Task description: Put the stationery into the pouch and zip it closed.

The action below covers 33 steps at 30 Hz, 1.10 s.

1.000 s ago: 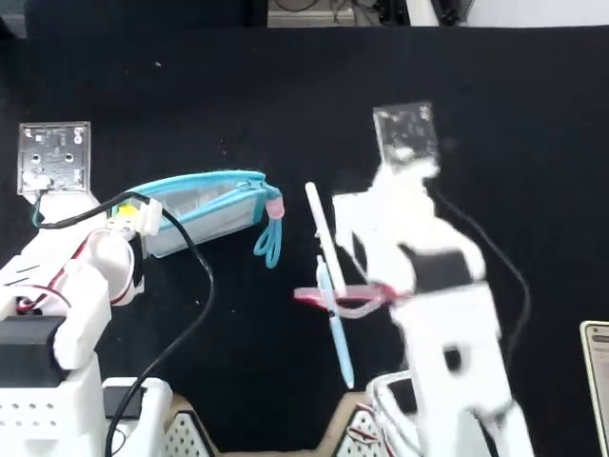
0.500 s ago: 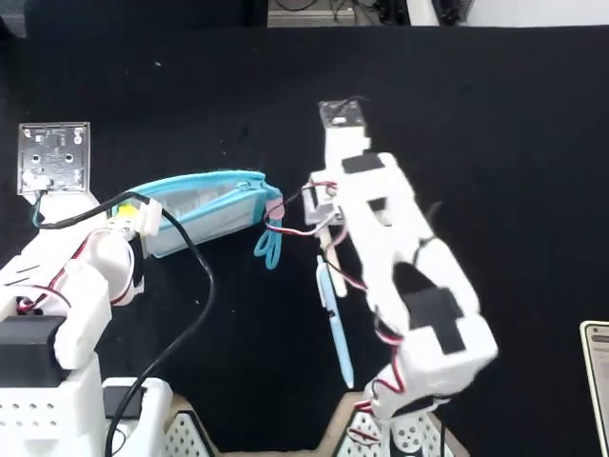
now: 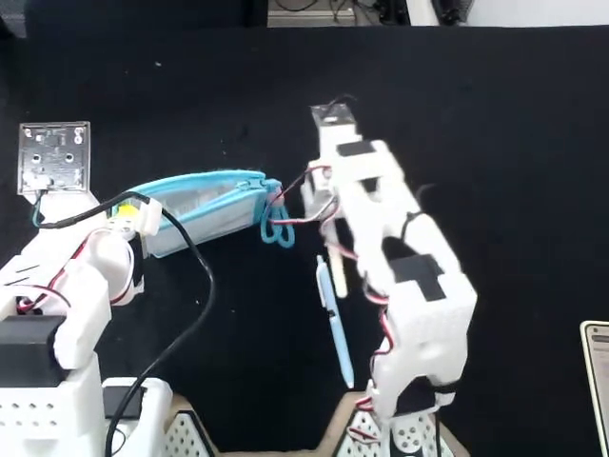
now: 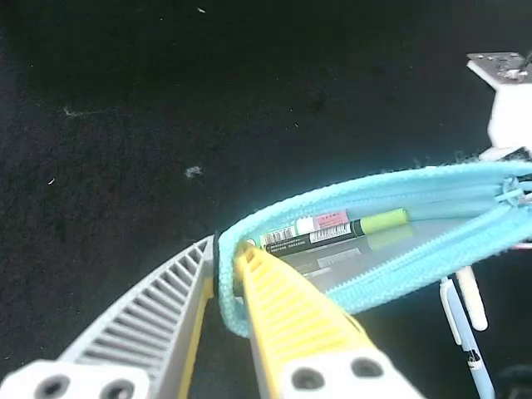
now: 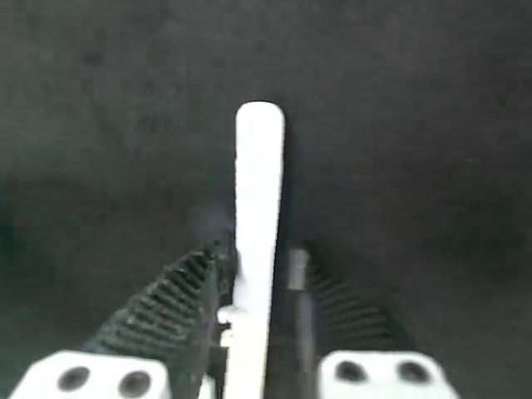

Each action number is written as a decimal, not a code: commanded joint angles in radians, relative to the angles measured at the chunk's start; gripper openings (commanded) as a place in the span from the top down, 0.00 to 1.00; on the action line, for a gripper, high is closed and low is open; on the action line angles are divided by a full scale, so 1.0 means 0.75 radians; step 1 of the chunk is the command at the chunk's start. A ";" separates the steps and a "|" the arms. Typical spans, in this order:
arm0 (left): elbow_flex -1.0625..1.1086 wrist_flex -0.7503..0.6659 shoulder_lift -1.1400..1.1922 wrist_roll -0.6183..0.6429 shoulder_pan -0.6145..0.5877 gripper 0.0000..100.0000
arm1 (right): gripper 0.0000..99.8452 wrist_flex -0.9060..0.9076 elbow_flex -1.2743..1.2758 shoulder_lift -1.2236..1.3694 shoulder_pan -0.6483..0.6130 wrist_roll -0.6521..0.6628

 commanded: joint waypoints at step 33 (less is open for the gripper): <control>0.062 0.006 0.008 -0.014 0.001 0.97 | 0.84 0.534 -0.607 0.236 0.209 0.634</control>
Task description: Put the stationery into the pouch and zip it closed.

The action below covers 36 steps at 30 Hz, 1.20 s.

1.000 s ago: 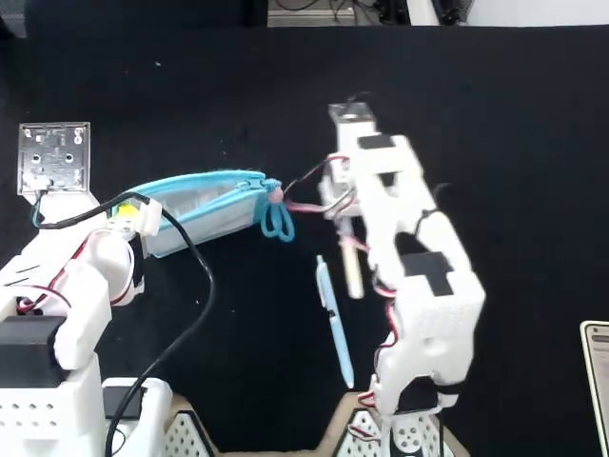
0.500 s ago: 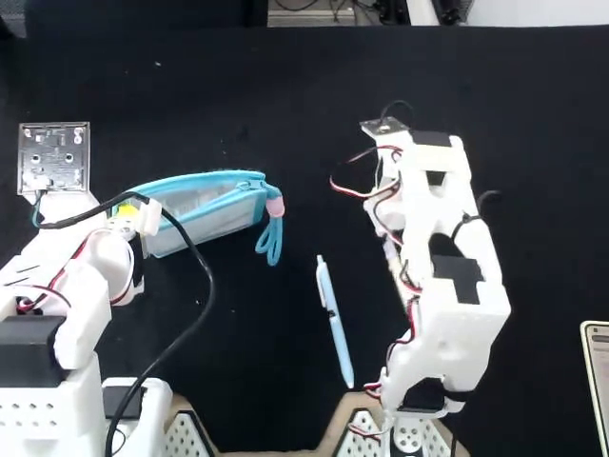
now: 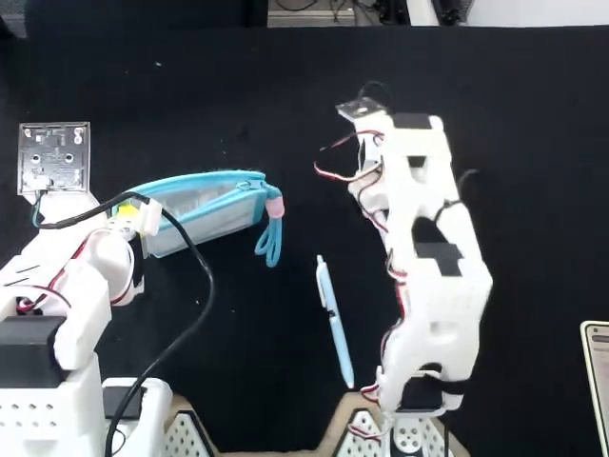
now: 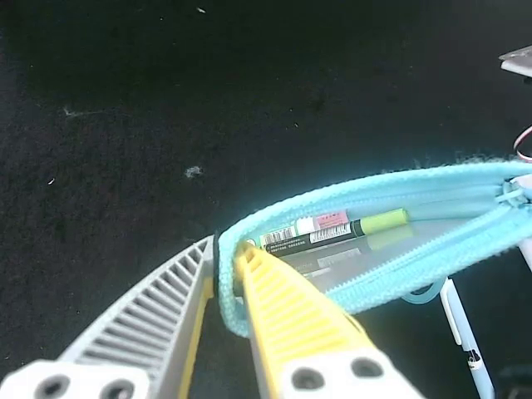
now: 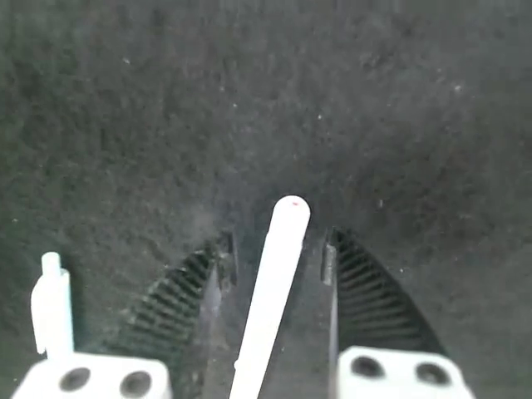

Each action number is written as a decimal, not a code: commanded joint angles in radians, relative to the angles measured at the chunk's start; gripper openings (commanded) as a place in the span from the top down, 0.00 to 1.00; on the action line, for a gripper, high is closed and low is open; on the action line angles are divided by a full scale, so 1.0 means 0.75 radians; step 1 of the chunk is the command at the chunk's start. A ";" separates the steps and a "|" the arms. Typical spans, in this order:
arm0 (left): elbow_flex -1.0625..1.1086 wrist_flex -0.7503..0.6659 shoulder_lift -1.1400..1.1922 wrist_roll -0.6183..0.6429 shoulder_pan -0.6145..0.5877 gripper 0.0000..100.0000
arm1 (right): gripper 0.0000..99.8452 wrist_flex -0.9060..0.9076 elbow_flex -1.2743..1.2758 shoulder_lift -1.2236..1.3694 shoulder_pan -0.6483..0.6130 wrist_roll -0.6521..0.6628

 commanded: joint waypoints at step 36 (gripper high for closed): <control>0.062 0.004 0.008 -0.014 0.001 0.97 | 0.99 0.209 0.175 -1.454 -0.219 -0.258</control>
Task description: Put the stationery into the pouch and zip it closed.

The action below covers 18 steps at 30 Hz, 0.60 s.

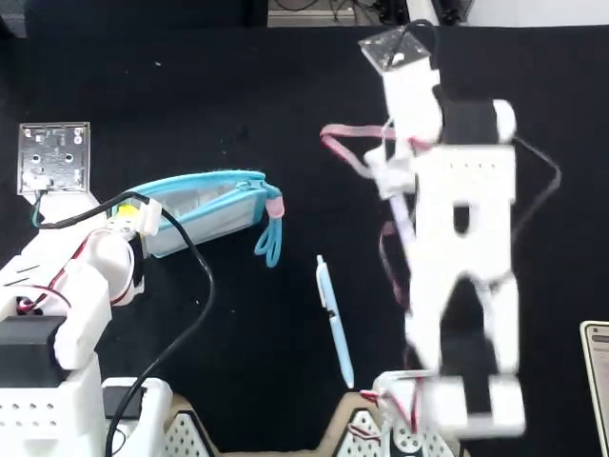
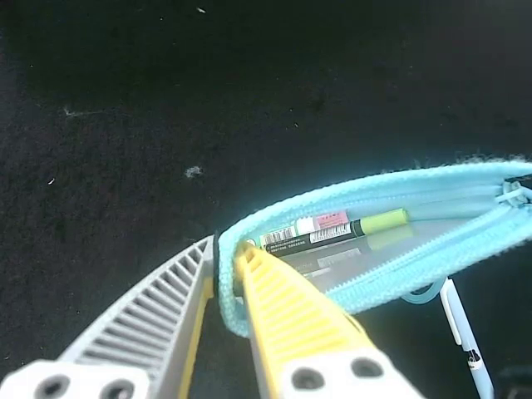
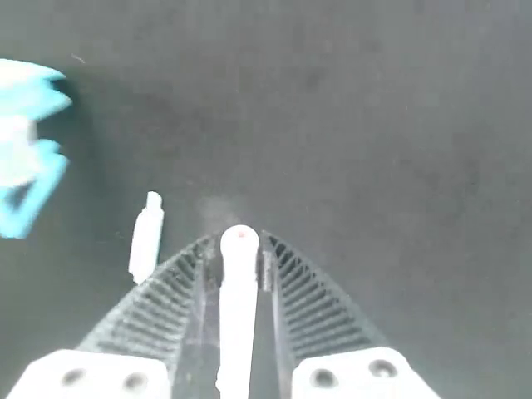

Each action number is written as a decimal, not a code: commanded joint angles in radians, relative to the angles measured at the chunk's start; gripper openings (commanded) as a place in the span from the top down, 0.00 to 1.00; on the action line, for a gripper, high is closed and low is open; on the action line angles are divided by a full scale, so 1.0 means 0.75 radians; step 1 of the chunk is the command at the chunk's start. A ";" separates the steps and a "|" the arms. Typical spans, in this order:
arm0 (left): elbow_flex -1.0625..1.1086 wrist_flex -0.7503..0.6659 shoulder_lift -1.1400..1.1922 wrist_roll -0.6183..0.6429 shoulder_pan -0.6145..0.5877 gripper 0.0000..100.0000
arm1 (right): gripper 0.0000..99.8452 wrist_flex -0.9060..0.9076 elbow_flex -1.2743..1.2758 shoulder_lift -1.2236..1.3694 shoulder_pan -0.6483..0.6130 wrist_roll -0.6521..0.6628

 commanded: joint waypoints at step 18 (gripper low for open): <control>0.062 0.006 0.008 -0.014 0.001 0.97 | 0.99 -1.311 0.791 -1.427 -0.747 -0.513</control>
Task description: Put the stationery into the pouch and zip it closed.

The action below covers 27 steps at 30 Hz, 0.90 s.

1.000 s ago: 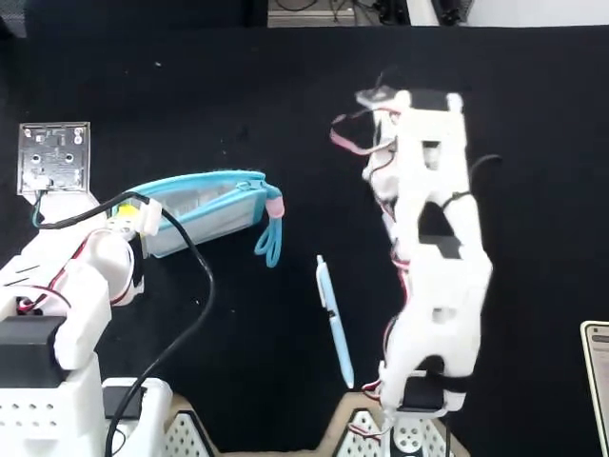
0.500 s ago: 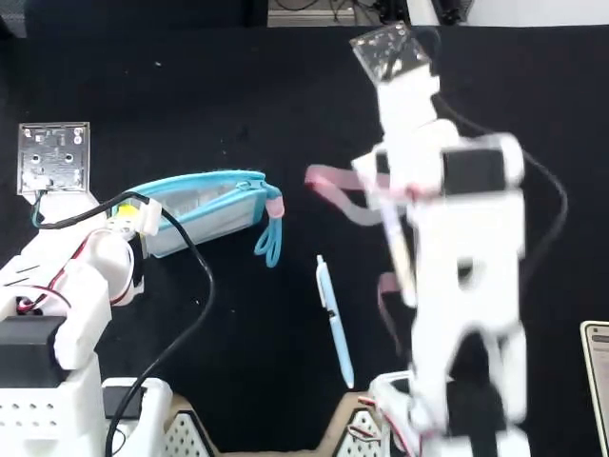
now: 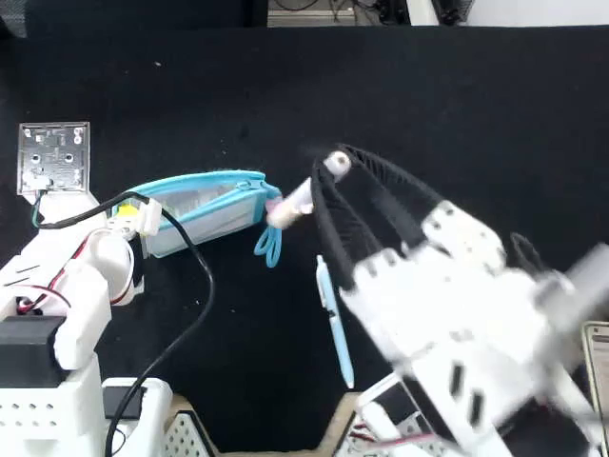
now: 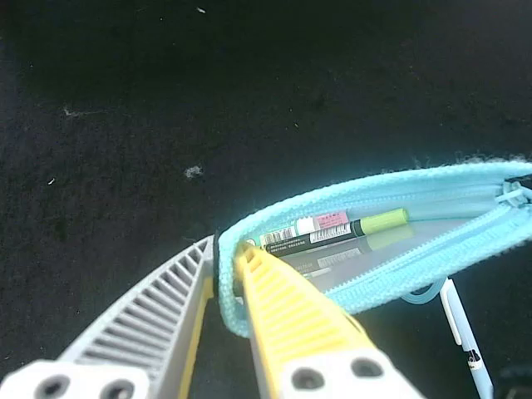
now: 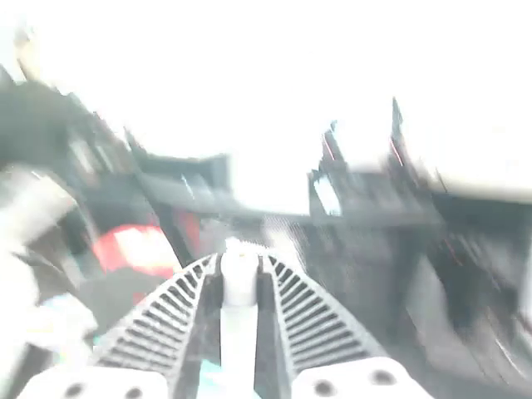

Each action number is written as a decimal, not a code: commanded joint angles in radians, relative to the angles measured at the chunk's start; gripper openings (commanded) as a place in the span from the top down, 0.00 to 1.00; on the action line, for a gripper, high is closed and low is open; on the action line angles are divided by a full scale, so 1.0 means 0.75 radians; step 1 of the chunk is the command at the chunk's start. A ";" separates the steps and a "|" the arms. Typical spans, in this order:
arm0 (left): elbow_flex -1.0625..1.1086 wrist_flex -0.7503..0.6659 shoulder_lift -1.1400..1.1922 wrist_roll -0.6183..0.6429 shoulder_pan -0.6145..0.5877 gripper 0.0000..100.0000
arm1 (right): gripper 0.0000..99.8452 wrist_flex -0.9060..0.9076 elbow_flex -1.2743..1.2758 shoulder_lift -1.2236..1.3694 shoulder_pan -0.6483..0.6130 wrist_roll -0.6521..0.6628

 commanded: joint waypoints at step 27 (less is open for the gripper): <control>0.062 0.006 0.008 -0.014 0.001 0.97 | 0.99 -0.892 0.627 -0.081 -0.160 -0.023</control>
